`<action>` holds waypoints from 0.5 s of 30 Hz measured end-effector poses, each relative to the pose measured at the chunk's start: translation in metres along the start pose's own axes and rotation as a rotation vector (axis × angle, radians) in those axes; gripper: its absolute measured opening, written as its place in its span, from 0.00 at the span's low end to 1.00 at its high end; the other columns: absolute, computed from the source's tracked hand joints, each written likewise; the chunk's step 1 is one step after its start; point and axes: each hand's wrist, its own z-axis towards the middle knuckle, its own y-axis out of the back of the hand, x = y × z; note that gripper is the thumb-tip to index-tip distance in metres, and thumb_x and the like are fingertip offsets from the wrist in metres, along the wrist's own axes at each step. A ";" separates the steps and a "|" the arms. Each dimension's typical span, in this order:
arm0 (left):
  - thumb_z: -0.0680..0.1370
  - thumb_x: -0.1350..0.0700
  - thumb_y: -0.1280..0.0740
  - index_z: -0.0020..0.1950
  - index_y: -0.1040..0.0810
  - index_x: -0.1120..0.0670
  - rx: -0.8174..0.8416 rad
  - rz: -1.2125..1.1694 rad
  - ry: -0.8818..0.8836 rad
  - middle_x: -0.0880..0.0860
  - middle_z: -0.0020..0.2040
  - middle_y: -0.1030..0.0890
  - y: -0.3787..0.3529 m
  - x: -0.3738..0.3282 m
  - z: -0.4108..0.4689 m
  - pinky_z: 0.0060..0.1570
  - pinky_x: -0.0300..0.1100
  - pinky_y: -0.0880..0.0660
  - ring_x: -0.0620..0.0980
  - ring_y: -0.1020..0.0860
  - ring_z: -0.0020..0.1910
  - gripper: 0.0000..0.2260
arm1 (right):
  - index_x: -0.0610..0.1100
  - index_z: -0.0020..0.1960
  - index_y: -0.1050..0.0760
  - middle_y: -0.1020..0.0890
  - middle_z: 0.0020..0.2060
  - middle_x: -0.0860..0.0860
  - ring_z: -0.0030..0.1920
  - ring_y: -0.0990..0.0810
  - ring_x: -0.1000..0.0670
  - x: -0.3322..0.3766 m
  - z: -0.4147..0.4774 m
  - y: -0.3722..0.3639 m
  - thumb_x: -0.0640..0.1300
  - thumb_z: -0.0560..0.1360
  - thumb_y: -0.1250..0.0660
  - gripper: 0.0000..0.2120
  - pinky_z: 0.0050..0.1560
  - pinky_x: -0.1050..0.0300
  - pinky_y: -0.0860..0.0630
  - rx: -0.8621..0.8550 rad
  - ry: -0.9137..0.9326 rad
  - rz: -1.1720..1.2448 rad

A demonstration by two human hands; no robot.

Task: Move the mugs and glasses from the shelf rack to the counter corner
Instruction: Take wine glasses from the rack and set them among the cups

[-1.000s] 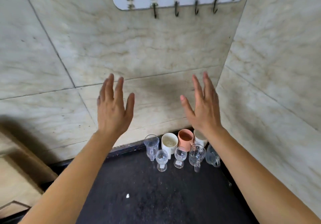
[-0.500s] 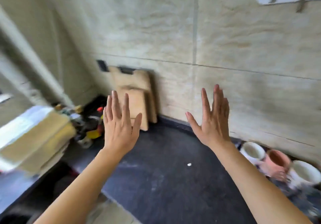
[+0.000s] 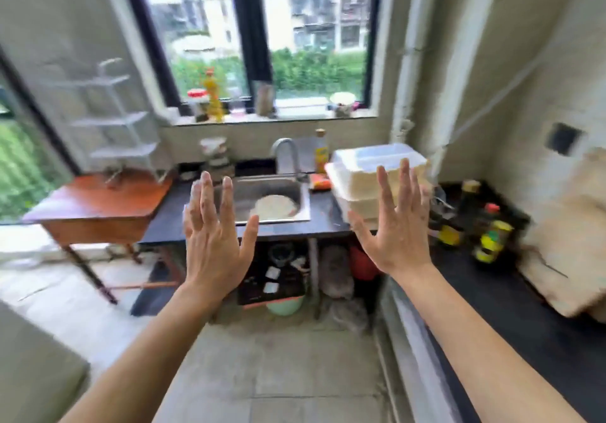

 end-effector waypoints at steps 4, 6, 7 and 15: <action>0.79 0.39 0.46 0.81 0.48 0.53 0.005 0.109 0.159 0.60 0.81 0.52 0.045 0.147 -0.007 0.73 0.65 0.45 0.62 0.50 0.79 0.34 | 0.47 0.82 0.49 0.49 0.81 0.38 0.81 0.48 0.35 0.142 0.047 -0.109 0.66 0.78 0.42 0.40 0.76 0.33 0.46 0.094 0.170 0.086; 0.79 0.39 0.46 0.80 0.46 0.55 0.008 0.163 0.238 0.61 0.81 0.51 0.070 0.210 -0.001 0.72 0.67 0.44 0.62 0.48 0.79 0.34 | 0.46 0.82 0.45 0.48 0.81 0.37 0.80 0.46 0.35 0.213 0.071 -0.154 0.66 0.77 0.41 0.40 0.76 0.32 0.45 0.145 0.245 0.113; 0.78 0.39 0.46 0.80 0.45 0.55 0.004 0.194 0.258 0.61 0.81 0.49 0.081 0.234 0.003 0.71 0.67 0.43 0.62 0.48 0.79 0.34 | 0.46 0.82 0.45 0.48 0.81 0.38 0.80 0.46 0.35 0.242 0.079 -0.171 0.66 0.77 0.41 0.40 0.76 0.32 0.45 0.162 0.265 0.132; 0.80 0.40 0.48 0.81 0.48 0.53 -0.088 0.313 0.277 0.59 0.81 0.51 0.141 0.376 0.080 0.74 0.62 0.48 0.58 0.52 0.80 0.32 | 0.48 0.82 0.49 0.50 0.82 0.40 0.80 0.47 0.38 0.403 0.153 -0.265 0.65 0.79 0.42 0.39 0.77 0.35 0.44 0.206 0.387 0.291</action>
